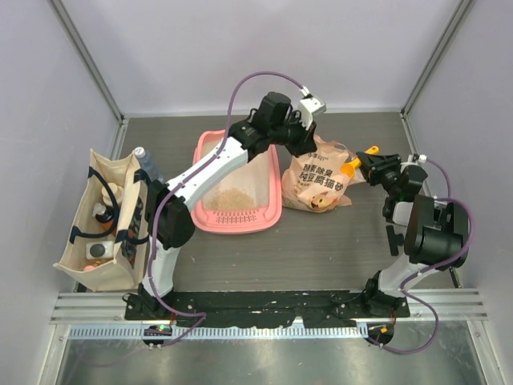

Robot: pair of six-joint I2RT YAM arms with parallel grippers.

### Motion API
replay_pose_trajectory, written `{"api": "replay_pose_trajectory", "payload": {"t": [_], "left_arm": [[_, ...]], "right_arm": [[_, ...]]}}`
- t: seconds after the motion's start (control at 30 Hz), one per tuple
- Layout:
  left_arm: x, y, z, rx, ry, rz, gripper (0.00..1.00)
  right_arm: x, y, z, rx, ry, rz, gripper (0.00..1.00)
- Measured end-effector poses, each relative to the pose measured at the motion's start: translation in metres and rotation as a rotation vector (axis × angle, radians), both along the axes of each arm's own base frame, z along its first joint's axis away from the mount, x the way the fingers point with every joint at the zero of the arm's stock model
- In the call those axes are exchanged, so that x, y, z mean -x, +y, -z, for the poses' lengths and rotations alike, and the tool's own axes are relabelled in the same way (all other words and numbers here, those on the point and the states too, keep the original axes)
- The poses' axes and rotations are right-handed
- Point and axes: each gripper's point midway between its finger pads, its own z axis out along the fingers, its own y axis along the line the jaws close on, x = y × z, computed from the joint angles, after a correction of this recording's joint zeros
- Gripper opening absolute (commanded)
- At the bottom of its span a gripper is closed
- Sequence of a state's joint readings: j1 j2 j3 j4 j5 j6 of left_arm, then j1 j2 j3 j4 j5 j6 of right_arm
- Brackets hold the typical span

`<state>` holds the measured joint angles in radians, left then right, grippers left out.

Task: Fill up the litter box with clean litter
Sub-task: 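Scoop the cat litter from the cat litter bag.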

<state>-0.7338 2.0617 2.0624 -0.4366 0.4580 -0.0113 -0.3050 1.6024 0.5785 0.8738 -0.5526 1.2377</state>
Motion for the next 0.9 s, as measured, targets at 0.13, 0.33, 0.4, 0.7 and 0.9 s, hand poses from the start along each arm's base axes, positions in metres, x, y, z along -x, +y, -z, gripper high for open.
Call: {"api": "replay_pose_trajectory", "payload": {"t": [0.13, 0.33, 0.4, 0.7, 0.9], "left_arm": [[0.002, 0.004, 0.002, -0.03, -0.013, 0.015, 0.0], [-0.002, 0.006, 0.001, -0.04, -0.041, 0.018, 0.0], [-0.002, 0.007, 0.001, -0.042, -0.044, 0.017, 0.0], [-0.001, 0.009, -0.002, -0.042, -0.044, 0.016, 0.0], [0.0, 0.011, -0.002, -0.043, -0.043, 0.017, 0.0]], "right_arm": [[0.005, -0.003, 0.009, -0.12, 0.023, -0.001, 0.01], [0.004, -0.028, 0.0, -0.177, 0.026, 0.039, 0.01], [0.0, -0.032, -0.006, -0.181, 0.021, 0.039, 0.01], [-0.015, -0.064, -0.043, -0.182, -0.009, 0.113, 0.01], [-0.011, -0.068, -0.042, -0.198, 0.027, 0.13, 0.01]]}}
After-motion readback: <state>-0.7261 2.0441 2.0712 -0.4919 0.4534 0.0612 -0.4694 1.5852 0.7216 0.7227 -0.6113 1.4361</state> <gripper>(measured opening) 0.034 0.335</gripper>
